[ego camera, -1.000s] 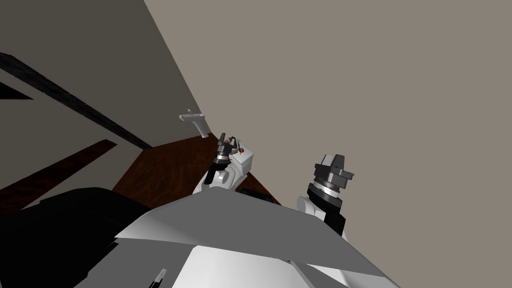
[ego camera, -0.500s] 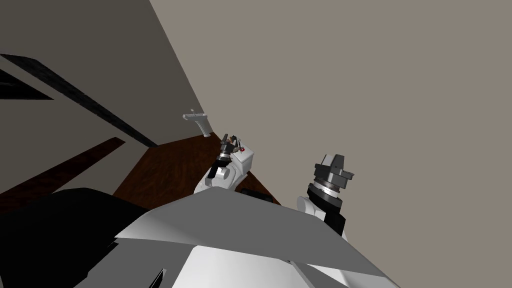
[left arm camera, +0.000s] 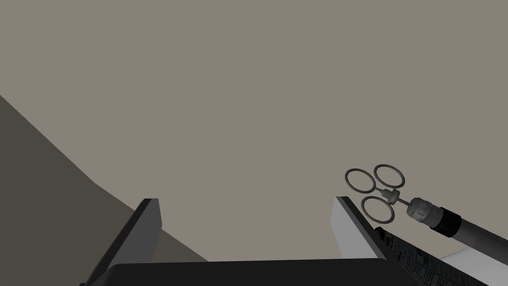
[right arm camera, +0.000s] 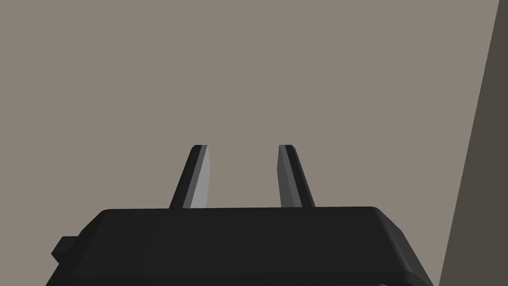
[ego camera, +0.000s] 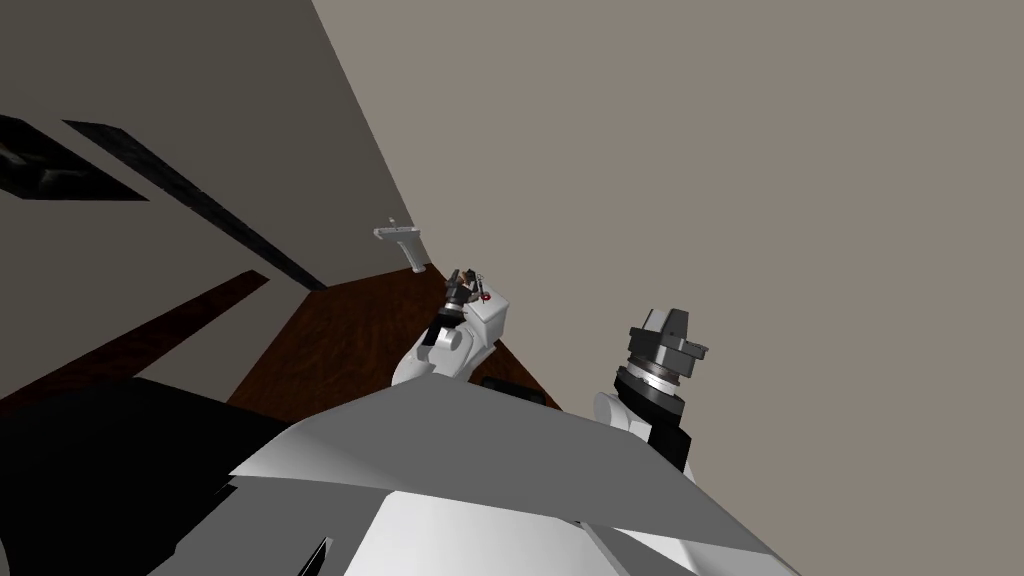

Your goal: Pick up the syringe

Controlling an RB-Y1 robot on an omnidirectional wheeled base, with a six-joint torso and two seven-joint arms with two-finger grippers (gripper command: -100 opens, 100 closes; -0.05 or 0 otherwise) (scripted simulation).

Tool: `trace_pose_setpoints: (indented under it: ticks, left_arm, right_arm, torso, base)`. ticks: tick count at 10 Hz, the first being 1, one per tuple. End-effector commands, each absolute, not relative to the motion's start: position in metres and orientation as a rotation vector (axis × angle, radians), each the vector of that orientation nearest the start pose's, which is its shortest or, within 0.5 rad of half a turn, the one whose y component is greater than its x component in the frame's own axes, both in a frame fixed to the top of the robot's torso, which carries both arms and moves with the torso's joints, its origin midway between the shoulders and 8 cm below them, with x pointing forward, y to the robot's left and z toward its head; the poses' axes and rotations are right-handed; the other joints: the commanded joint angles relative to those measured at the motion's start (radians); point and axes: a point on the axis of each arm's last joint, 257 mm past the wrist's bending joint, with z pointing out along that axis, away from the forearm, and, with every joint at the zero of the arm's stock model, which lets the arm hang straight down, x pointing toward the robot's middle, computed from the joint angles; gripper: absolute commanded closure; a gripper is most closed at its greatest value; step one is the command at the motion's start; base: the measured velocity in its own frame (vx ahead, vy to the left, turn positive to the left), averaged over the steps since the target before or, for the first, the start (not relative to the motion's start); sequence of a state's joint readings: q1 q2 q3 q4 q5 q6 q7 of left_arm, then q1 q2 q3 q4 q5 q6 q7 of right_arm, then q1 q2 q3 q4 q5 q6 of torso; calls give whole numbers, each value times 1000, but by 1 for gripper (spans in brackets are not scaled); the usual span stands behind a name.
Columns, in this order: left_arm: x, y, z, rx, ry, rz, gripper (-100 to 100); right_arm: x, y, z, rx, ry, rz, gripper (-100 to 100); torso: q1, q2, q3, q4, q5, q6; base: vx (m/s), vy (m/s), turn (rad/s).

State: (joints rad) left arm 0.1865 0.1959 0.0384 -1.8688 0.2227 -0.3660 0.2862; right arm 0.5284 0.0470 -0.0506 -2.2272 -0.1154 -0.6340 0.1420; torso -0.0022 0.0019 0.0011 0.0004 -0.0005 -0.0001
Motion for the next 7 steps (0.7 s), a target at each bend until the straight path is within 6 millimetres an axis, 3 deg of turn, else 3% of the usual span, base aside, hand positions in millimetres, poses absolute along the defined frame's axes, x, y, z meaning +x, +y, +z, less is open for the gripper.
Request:
trace_pose_setpoints:
  ticks: [1,7]
  left_arm:
    - [481,311,-76,-1070,694,-1648,-100]
    - [532,333,-112,-1284,652,-1692,-100]
  right_arm:
    - [320,-318,17,664,493,1177,0]
    - [320,-318,17,664,493,1177,0]
  torso:
    - [0,0,0,0,0,0]
    - [0,0,0,0,0,0]
  base:
    - [-50,-47,106]
    - [-50,-40,77]
